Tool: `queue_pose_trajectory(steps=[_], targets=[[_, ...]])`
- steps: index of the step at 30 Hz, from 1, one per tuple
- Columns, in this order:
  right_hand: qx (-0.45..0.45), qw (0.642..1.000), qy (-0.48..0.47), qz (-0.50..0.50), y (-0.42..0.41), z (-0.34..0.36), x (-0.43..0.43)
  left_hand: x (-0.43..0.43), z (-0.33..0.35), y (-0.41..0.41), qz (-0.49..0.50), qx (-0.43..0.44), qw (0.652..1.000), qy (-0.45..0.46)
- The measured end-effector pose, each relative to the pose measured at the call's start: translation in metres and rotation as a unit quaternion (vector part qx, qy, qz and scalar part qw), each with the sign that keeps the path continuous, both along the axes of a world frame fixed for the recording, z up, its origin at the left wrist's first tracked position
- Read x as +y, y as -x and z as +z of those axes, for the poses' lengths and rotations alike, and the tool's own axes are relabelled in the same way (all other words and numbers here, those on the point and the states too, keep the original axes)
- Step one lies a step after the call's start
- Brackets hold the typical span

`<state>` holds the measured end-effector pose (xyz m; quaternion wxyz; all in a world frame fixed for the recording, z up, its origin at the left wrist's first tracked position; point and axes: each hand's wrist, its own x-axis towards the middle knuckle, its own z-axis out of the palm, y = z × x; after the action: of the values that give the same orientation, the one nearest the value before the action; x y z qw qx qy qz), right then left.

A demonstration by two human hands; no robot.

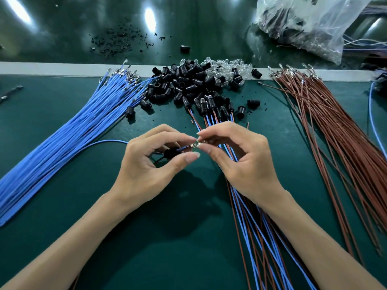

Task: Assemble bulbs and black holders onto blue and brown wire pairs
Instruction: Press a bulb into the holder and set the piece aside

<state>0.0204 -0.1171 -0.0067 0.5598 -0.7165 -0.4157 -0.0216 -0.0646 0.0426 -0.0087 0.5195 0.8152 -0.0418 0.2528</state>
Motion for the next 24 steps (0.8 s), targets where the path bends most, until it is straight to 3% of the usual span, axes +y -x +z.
queue_pose_trajectory(steps=[5, 14, 24], targets=[[0.006, 1.0, -0.008, 0.01, 0.002, 0.0, 0.0, -0.004, -0.003, -0.002, 0.015, -0.02, 0.998, 0.051], [-0.025, 1.0, -0.008, 0.01, 0.002, 0.001, 0.0, -0.002, 0.001, -0.001, -0.046, 0.011, 0.984, 0.169], [-0.054, 0.998, -0.01, 0.02, 0.002, 0.0, 0.0, -0.002, 0.007, 0.002, -0.073, 0.07, 0.978, 0.18]])
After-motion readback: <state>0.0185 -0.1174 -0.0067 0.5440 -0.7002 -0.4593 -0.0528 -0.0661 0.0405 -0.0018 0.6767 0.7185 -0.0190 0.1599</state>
